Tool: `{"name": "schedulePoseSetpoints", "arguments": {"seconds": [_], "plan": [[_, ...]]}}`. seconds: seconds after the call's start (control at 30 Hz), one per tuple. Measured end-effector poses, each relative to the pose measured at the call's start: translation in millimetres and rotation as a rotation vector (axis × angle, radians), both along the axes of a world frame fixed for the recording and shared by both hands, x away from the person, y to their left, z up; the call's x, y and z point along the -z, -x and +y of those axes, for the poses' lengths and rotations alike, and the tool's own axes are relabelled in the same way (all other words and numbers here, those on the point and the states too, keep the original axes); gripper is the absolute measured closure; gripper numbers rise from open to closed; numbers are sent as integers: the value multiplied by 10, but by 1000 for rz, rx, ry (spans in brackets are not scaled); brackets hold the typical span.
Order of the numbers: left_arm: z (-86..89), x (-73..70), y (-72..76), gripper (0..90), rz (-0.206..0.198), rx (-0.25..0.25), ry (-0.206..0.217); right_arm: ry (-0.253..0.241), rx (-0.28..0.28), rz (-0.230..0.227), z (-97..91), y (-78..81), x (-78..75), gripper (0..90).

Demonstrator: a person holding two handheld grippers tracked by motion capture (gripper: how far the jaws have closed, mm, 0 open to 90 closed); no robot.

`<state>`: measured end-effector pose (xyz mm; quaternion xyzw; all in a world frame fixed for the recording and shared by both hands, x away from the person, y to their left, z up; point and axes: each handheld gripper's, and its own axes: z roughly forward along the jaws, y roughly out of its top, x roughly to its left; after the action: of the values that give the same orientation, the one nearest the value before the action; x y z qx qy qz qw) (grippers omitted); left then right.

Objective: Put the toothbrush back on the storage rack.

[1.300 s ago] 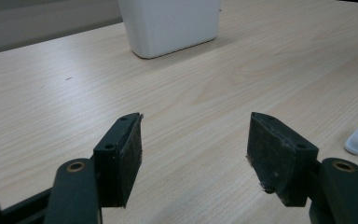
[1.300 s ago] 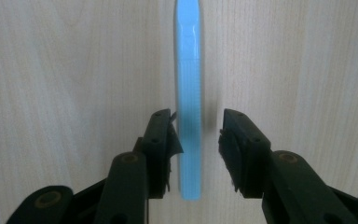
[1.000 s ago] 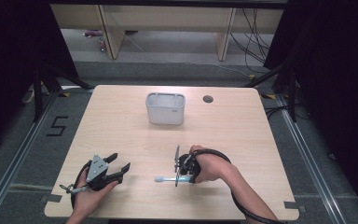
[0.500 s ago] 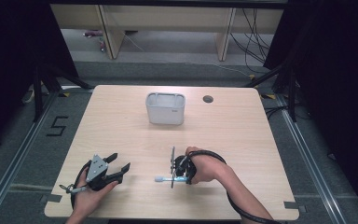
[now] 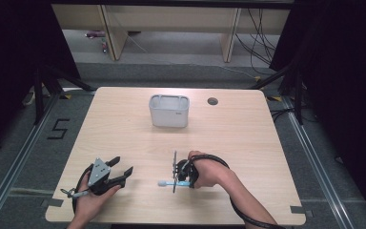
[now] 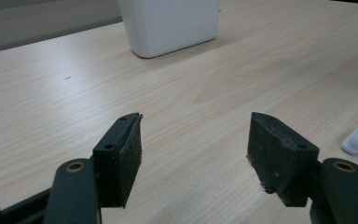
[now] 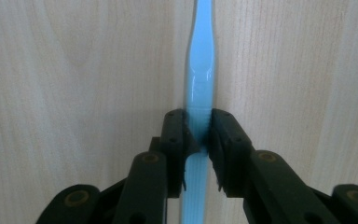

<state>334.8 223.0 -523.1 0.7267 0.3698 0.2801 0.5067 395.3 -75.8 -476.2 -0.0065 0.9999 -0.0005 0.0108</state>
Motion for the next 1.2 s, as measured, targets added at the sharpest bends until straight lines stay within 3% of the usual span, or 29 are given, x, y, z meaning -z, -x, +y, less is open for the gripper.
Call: {"name": "schedulePoseSetpoints", "arguments": {"seconds": [0.2, 0.23, 0.4, 0.47, 0.5, 0.53, 0.6, 0.67, 0.77, 0.83, 0.9, 1.1, 1.2], "plan": [[0, 0, 0, 346, 0, 0, -1, 0, 11, 15, 8, -10, 1, 784], [-1, 0, 0, 346, 0, 0, 0, -35, 31, 38, -1, -6, 28, 785], [1, -1, 0, 345, 3, 0, 1, 4, 32, 22, 5, -8, -6, 788], [0, 1, 0, 345, 1, -1, 4, -14, 19, 30, -9, -25, 7, 789], [1, 0, 0, 345, 2, -2, 3, -47, 33, 45, -20, -21, 32, 789], [1, 0, -1, 345, 2, -1, 4, -12, 46, 36, -16, -11, 0, 788], [0, 1, 0, 345, 1, -1, 4, -25, 29, 34, -28, -28, -1, 789], [1, -1, 0, 345, 4, -1, 0, -17, 72, 34, -37, -5, -24, 789], [-1, 0, 0, 345, -1, 0, -2, -36, 52, 32, -69, -26, -30, 789], [-1, 0, 0, 345, 0, 0, -4, -56, 80, 29, -101, -16, -44, 788], [-2, -1, 1, 345, 0, 0, -4, -39, 101, 32, -101, -5, -74, 788], [-3, -5, 5, 345, 5, -4, -12, -78, 90, 12, -170, -34, -102, 788], [-4, -6, 5, 346, 6, -5, -15, -71, 110, 16, -193, -27, -131, 788]]}}
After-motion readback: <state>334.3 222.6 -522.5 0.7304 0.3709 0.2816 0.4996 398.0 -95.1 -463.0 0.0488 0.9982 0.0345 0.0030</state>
